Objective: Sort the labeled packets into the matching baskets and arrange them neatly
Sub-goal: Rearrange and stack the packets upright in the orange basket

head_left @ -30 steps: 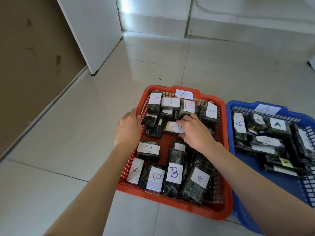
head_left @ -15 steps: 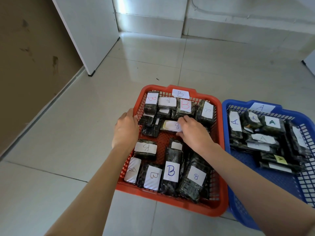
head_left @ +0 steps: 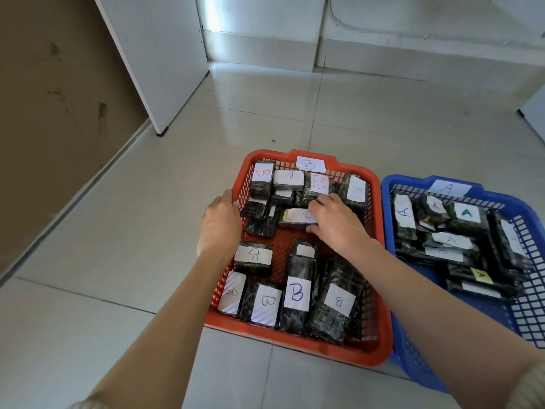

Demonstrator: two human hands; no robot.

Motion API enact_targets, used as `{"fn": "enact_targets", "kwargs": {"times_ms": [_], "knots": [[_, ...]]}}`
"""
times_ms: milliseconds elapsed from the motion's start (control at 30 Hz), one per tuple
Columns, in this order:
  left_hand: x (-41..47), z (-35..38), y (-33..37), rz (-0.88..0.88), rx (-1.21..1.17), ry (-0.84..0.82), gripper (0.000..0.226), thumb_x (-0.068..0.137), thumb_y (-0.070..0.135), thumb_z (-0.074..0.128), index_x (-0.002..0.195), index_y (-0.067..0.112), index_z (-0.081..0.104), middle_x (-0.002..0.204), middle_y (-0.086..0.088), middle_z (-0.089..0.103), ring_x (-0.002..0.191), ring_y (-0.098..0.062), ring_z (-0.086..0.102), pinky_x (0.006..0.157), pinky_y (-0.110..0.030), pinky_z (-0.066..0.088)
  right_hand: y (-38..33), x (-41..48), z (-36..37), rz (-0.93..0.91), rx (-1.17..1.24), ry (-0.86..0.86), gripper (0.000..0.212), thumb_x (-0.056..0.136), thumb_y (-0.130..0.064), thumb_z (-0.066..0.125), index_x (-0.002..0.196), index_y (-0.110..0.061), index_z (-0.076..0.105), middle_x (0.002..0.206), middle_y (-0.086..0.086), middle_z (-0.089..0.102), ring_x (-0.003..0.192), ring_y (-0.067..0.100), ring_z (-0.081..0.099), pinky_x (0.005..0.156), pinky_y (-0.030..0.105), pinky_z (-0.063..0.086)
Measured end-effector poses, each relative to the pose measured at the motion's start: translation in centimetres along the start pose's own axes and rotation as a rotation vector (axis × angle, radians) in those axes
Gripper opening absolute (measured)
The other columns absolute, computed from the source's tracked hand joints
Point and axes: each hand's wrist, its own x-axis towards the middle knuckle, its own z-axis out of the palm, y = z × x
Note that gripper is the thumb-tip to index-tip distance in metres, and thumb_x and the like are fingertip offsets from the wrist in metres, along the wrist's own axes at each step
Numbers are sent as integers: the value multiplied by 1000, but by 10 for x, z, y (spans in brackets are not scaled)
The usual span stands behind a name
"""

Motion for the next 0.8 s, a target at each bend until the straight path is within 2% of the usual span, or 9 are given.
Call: {"fn": "enact_targets", "kwargs": {"times_ms": [100, 200, 267, 333, 367, 467, 533, 667, 800], "knots": [[0, 0, 0, 7, 2, 12, 30, 102, 24, 35, 127, 11, 46, 109, -9, 61, 94, -26, 62, 81, -40, 55, 1, -5, -6, -17, 40, 83, 42, 93, -32, 56, 130, -13, 51, 125, 4, 50, 120, 23, 34, 102, 31, 30], [0, 0, 0, 1, -14, 16, 28, 101, 22, 35, 124, 10, 48, 105, -9, 60, 91, -26, 61, 78, -38, 53, -11, -15, -17, -49, 296, 92, 33, 91, -25, 59, 123, -15, 58, 117, 1, 54, 117, 19, 38, 97, 27, 30], [0, -1, 1, -2, -36, 11, 28, 102, 23, 34, 123, 11, 49, 105, -7, 61, 90, -25, 62, 79, -39, 54, -26, -24, -26, -111, 433, 5, 27, 89, -24, 63, 114, -16, 63, 107, -4, 56, 107, 13, 47, 92, 25, 36], [1, -2, 0, -3, -59, 7, 29, 102, 25, 34, 123, 13, 49, 104, -6, 62, 88, -23, 62, 80, -39, 55, -46, -33, -34, -193, 533, -185, 21, 87, -25, 65, 106, -16, 66, 100, -6, 61, 94, 7, 54, 84, 21, 41], [1, -2, 0, -5, -72, 4, 30, 102, 26, 34, 123, 13, 49, 104, -5, 61, 88, -22, 61, 79, -38, 55, -56, -37, -34, -232, 476, -284, 21, 87, -29, 65, 104, -18, 67, 100, -6, 62, 92, 7, 54, 83, 22, 40], [0, -2, 0, -13, -90, 1, 31, 102, 26, 33, 125, 14, 49, 105, -4, 61, 87, -19, 60, 75, -32, 51, -79, -42, -25, -321, -44, -459, 44, 83, -55, 59, 104, -17, 65, 101, 2, 59, 94, 17, 44, 89, 36, 28], [0, -2, 0, -12, -96, 8, 30, 102, 25, 33, 124, 13, 50, 105, -5, 62, 88, -20, 60, 77, -33, 53, -85, -44, -18, -314, -157, -519, 55, 81, -62, 57, 106, -13, 62, 100, 4, 58, 88, 17, 38, 91, 40, 21], [0, -1, -1, -17, -102, 8, 30, 102, 27, 34, 124, 14, 49, 106, -5, 62, 90, -21, 62, 81, -40, 56, -79, -46, -21, -276, -34, -531, 51, 77, -55, 66, 108, -16, 55, 100, 1, 49, 92, 14, 35, 88, 39, 20], [1, 1, -1, -17, -96, 11, 29, 101, 26, 34, 123, 13, 50, 107, -6, 62, 91, -22, 62, 80, -42, 56, -69, -50, -27, -173, 245, -581, 45, 73, -50, 73, 103, -25, 51, 99, -4, 41, 78, -2, 21, 84, 33, 19]]}}
